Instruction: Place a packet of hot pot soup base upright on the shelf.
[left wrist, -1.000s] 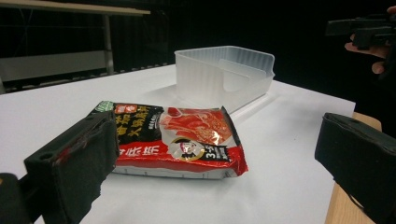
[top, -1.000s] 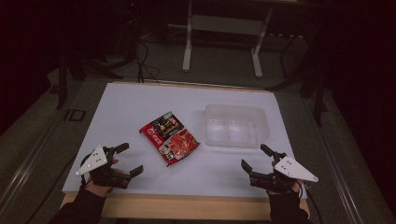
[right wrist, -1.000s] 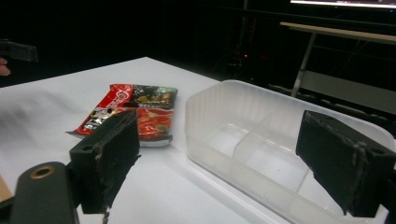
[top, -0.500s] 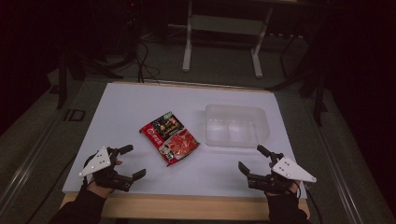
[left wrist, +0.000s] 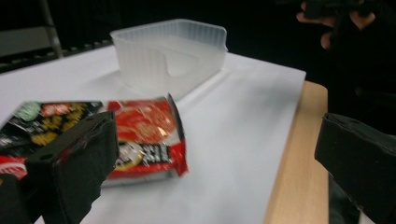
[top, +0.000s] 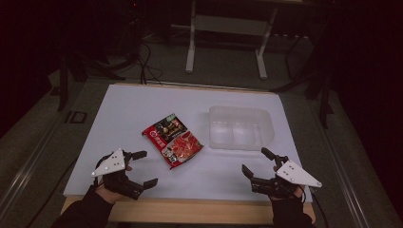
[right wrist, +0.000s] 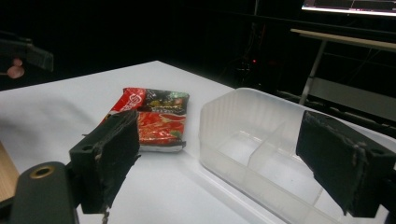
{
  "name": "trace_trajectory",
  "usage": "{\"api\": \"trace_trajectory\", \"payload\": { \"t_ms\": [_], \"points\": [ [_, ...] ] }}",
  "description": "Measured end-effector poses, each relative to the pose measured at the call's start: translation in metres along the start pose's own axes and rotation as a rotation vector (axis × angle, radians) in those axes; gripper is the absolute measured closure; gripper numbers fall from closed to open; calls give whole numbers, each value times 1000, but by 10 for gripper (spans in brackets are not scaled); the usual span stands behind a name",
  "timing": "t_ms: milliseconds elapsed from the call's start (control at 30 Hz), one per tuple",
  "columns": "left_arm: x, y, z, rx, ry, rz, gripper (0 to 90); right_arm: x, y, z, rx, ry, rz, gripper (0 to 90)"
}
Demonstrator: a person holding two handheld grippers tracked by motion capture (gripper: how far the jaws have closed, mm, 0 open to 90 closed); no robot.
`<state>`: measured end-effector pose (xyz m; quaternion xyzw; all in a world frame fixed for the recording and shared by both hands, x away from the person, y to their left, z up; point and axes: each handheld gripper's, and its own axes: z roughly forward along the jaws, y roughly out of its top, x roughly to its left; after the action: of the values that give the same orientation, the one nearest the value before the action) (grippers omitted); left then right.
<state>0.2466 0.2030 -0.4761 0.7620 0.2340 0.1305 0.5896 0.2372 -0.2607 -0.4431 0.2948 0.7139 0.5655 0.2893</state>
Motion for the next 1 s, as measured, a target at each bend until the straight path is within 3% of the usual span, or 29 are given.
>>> {"api": "trace_trajectory", "payload": {
  "t_ms": [100,233,367,433,567,700,800,833,900,1000],
  "points": [
    [4,5,-1,-11,1,-2,5,-1,0,1,0,2,4,134],
    [12,16,-1,-5,32,18,5,0,0,3,4,11,6,134],
    [27,21,-1,-21,56,0,17,2,1,2,5,15,-2,133],
    [36,24,0,-13,87,-10,17,2,1,3,6,11,-2,134],
    [46,28,4,9,109,-6,26,1,0,4,9,14,4,134],
    [56,30,8,11,119,-28,43,1,0,5,13,20,4,134],
    [64,33,11,10,151,-34,68,2,0,5,10,23,6,134],
    [70,34,13,18,184,-38,83,1,0,5,10,25,9,134],
    [76,34,15,25,210,-37,120,1,-1,5,11,24,11,134],
    [86,34,20,34,225,-52,149,1,0,6,9,26,16,134]
  ]
}}
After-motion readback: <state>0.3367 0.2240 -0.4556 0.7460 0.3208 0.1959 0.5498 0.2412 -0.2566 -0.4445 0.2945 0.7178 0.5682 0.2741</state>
